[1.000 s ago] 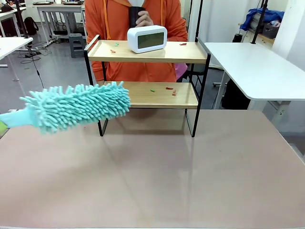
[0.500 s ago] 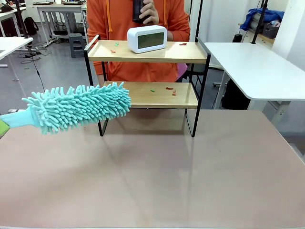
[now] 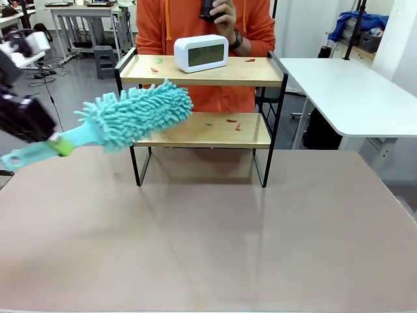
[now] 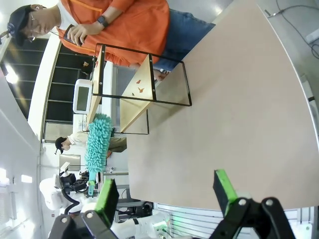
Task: Clean the shelf.
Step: Clean the specific tier of the Shelf with the Duster once objects are removed.
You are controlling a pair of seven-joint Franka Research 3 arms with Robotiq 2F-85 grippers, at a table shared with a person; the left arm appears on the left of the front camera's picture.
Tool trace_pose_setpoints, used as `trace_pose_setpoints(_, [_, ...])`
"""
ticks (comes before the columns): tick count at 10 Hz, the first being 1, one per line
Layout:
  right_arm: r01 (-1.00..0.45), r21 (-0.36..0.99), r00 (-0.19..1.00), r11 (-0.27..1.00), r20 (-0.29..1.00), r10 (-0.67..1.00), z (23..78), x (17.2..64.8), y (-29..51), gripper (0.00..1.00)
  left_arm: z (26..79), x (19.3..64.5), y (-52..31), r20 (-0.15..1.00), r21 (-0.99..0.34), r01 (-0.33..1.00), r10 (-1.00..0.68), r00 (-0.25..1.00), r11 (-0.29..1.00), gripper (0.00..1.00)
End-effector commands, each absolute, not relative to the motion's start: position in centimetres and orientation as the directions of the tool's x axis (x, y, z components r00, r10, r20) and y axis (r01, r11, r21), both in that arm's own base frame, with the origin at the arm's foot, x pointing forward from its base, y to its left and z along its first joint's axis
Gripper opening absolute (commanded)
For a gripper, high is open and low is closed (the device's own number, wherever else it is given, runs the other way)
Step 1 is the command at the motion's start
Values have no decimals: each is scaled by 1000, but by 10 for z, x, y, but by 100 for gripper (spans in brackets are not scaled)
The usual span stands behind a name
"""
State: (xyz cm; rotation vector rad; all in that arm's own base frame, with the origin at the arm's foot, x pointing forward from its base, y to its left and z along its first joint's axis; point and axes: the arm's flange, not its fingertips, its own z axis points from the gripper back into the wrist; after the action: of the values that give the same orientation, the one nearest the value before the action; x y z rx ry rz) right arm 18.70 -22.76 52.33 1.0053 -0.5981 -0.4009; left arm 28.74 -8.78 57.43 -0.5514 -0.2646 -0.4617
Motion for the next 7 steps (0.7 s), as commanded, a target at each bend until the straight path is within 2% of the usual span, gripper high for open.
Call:
trace_pose_setpoints(1, [6,876,766,483,306,-565,526,189,-227,100,560,302,-121,335,-423,434,-308,891,795,12])
trace_pose_setpoints(3, [6,876,766,483,306,-565,526,189,-227,100,544,315,-148,302,-397,398,-292,907,827,12])
trace_pose_setpoints(4, [6,876,766,483,306,-565,526,189,-227,100,541,322,-155,314,-414,356,-235,920,838,12])
trace_pose_setpoints(5, [6,876,766,483,306,-565,526,189,-227,100,538,329,-159,378,-397,302,-146,914,867,12])
trace_pose_setpoints(7, [6,876,766,483,306,-565,526,189,-227,100,527,336,-166,408,-380,274,-106,907,883,12])
